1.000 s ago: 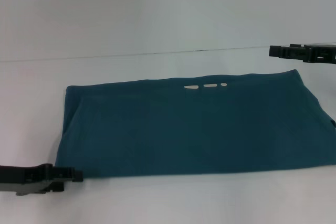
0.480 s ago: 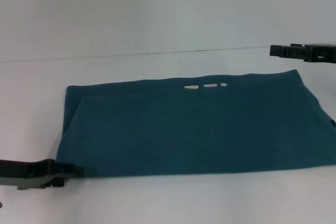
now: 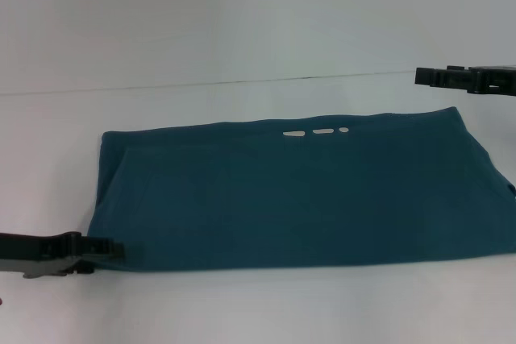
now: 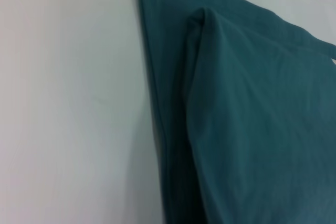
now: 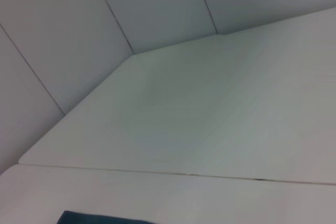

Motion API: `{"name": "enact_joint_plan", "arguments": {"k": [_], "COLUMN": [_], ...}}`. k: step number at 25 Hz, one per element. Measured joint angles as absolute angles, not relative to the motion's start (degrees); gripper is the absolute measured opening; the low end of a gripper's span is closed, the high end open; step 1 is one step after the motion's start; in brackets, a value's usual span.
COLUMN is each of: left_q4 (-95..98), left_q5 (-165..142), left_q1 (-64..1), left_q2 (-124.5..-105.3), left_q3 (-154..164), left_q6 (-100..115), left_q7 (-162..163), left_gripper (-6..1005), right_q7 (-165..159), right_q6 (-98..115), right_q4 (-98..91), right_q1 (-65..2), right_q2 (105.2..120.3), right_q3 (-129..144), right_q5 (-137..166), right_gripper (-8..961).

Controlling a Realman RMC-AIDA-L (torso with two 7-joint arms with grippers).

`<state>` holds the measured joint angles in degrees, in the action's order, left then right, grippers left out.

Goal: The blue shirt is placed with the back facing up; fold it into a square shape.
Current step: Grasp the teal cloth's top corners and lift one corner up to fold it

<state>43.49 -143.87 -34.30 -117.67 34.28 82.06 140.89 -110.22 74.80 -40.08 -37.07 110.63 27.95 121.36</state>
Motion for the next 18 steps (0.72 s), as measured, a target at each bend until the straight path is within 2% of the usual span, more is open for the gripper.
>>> {"name": "enact_joint_plan", "arguments": {"k": [18], "left_q4": [43.9], "left_q5": [-141.97], "left_q1": [-36.25], "left_q2": [-117.51], "left_q3": [34.2], "left_q6": [82.48], "left_q7": [140.33], "left_gripper": [690], "right_q7": [-110.21], "right_q6": [74.69], "right_q4": [-40.08], "right_q1": [-37.09], "right_q2": [110.64], "right_q3": [27.79], "right_q5": [121.37], "right_gripper": [871]}}
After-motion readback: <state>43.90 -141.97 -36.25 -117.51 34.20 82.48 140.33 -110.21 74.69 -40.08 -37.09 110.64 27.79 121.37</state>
